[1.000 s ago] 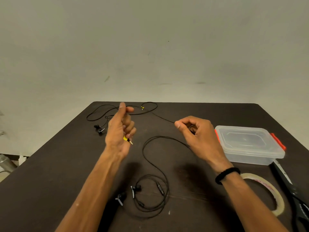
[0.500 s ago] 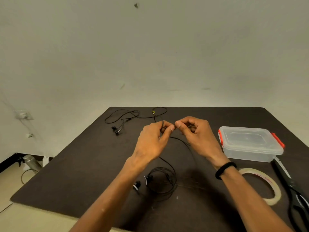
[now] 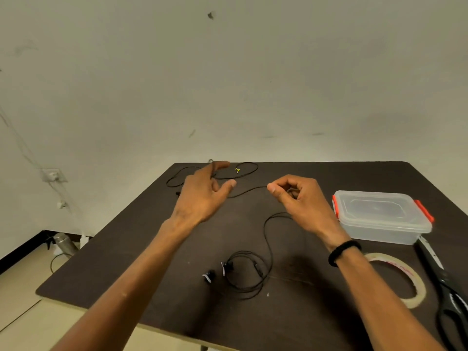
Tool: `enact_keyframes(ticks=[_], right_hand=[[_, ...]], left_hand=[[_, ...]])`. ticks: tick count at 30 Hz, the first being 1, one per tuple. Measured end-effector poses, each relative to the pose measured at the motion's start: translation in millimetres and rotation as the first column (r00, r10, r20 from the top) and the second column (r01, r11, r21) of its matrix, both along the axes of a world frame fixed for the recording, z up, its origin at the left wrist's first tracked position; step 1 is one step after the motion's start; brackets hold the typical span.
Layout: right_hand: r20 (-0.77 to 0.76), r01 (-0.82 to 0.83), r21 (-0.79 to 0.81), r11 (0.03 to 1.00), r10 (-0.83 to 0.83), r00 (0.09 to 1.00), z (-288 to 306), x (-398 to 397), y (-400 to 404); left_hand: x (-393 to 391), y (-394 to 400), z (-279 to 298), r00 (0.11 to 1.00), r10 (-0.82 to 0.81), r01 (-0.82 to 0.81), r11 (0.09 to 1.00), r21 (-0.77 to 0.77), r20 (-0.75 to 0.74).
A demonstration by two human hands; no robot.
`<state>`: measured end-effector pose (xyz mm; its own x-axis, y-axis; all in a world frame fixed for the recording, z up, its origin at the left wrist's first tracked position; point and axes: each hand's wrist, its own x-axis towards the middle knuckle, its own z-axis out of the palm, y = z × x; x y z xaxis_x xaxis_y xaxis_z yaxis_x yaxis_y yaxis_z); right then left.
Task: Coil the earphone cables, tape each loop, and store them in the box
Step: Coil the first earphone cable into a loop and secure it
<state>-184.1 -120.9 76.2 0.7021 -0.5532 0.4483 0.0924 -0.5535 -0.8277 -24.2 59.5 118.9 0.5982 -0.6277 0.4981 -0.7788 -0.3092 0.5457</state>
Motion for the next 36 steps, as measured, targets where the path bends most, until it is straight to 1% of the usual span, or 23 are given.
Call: enact_keyframes(ticks=[2, 3, 5, 10, 13, 15, 17, 20, 21, 22, 24, 25, 28, 30, 32, 36], right_hand=[[-0.010, -0.025, -0.013, 1.000, 0.025, 1.000, 0.0, 0.2, 2.0], [-0.010, -0.036, -0.019, 0.999, 0.035, 0.999, -0.2, 0.3, 2.8], [-0.010, -0.045, -0.035, 0.998, 0.045, 0.999, -0.9, 0.0, 3.3], [-0.003, -0.056, -0.035, 0.998, 0.056, 0.998, -3.5, 1.6, 2.8], [-0.013, -0.049, -0.008, 0.999, 0.049, 0.999, -3.3, 1.7, 2.0], [-0.012, -0.036, 0.000, 0.999, 0.036, 0.999, -3.6, 0.4, -0.4], [-0.003, -0.015, 0.015, 1.000, 0.015, 1.000, -3.7, -0.8, -4.2], [0.018, 0.010, 0.025, 1.000, -0.011, 1.000, -2.0, -3.3, -8.2], [0.027, 0.019, 0.034, 0.999, -0.020, 0.999, 0.0, -3.4, -7.5], [0.033, 0.024, 0.041, 0.999, -0.026, 0.999, 2.9, -3.9, -6.3], [0.044, 0.014, 0.037, 0.999, -0.016, 0.999, 16.0, -1.3, -1.0], [0.049, 0.007, 0.027, 1.000, -0.008, 0.999, 25.0, 1.1, 1.7], [0.054, -0.018, -0.044, 0.999, 0.020, 0.998, 60.7, 11.1, 17.8], [0.034, -0.041, -0.106, 0.994, 0.045, 0.998, 87.5, 16.7, 28.8], [0.025, -0.061, -0.187, 0.980, 0.067, 0.997, 112.7, 21.5, 38.9], [0.016, -0.054, -0.317, 0.947, 0.063, 0.998, 158.6, 25.9, 51.3]], left_hand=[[-18.0, -9.8, -2.0, 0.989, -0.140, 0.135, 0.985, 0.107, 0.041], [-24.7, -15.9, -3.2, 0.984, -0.172, 0.163, 0.977, 0.138, 0.052], [-34.0, -25.7, -3.8, 0.983, -0.177, 0.167, 0.973, 0.162, 0.052], [-34.9, -29.0, 1.2, 0.992, -0.121, 0.112, 0.973, 0.203, 0.032], [-24.7, -20.2, 11.6, 0.999, -0.032, 0.033, 0.994, 0.104, -0.008], [-12.4, -10.5, 24.9, 0.996, 0.044, -0.046, 0.999, -0.022, -0.084], [4.7, 1.4, 39.1, 0.978, 0.120, -0.143, 0.981, -0.131, -0.168], [26.1, 17.5, 51.0, 0.929, 0.125, -0.235, 0.927, -0.293, -0.349], [30.7, 23.7, 51.4, 0.920, 0.122, -0.249, 0.917, -0.313, -0.373], [31.4, 29.4, 49.9, 0.926, 0.131, -0.249, 0.917, -0.312, -0.354], [27.5, 38.8, 46.6, 0.956, 0.134, -0.210, 0.934, -0.289, -0.261], [22.4, 38.4, 45.5, 0.966, 0.091, -0.161, 0.944, -0.288, -0.241], [4.6, 30.0, 48.8, 0.955, -0.138, 0.057, 0.953, -0.297, -0.262], [-7.2, 21.3, 54.2, 0.943, -0.233, 0.162, 0.945, -0.283, -0.239], [-16.5, 17.3, 64.7, 0.927, -0.288, 0.219, 0.936, -0.275, -0.242], [-19.0, 19.1, 96.0, 0.889, -0.348, 0.229, 0.900, -0.371, -0.296]])
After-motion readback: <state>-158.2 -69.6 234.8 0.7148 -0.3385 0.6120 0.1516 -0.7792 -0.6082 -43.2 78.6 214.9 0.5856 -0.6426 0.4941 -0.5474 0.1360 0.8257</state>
